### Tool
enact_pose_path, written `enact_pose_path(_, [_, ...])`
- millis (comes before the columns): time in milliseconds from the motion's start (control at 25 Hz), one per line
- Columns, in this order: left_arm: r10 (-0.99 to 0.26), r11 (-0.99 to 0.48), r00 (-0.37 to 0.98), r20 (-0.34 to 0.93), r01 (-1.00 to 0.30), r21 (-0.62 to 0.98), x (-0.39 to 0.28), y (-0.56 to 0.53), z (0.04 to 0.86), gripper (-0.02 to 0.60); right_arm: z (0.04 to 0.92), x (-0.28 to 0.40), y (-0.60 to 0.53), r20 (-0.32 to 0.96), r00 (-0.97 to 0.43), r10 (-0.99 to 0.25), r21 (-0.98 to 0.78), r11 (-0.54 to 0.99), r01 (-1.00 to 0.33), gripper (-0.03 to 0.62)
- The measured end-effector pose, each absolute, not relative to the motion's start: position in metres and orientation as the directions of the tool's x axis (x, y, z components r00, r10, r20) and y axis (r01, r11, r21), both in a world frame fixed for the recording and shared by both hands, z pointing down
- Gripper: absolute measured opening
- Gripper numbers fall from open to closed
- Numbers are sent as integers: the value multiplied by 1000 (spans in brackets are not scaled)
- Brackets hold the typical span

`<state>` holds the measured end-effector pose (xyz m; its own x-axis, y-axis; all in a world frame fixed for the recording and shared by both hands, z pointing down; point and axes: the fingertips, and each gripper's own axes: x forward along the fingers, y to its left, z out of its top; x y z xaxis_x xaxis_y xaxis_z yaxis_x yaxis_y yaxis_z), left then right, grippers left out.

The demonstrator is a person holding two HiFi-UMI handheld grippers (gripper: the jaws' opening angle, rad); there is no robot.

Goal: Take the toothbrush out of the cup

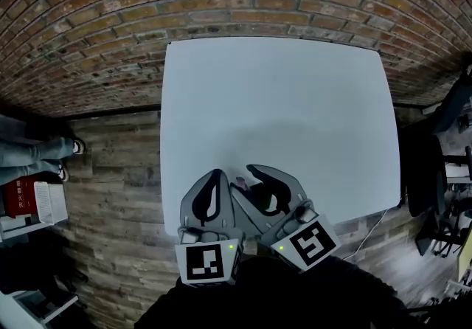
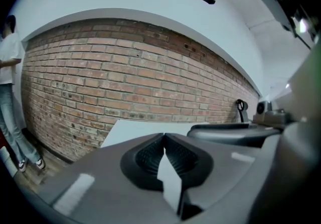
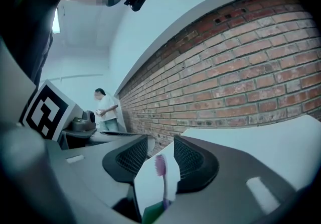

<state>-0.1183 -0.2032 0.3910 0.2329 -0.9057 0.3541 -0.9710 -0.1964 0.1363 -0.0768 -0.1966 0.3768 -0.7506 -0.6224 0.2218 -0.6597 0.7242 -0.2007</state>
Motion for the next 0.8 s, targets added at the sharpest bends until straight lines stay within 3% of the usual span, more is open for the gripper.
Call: enact_pose_path(800, [-892, -165, 218, 395, -973, 164, -127, -178, 421, 8, 422, -79, -174, 332, -732, -595, -195, 716, -670, 178])
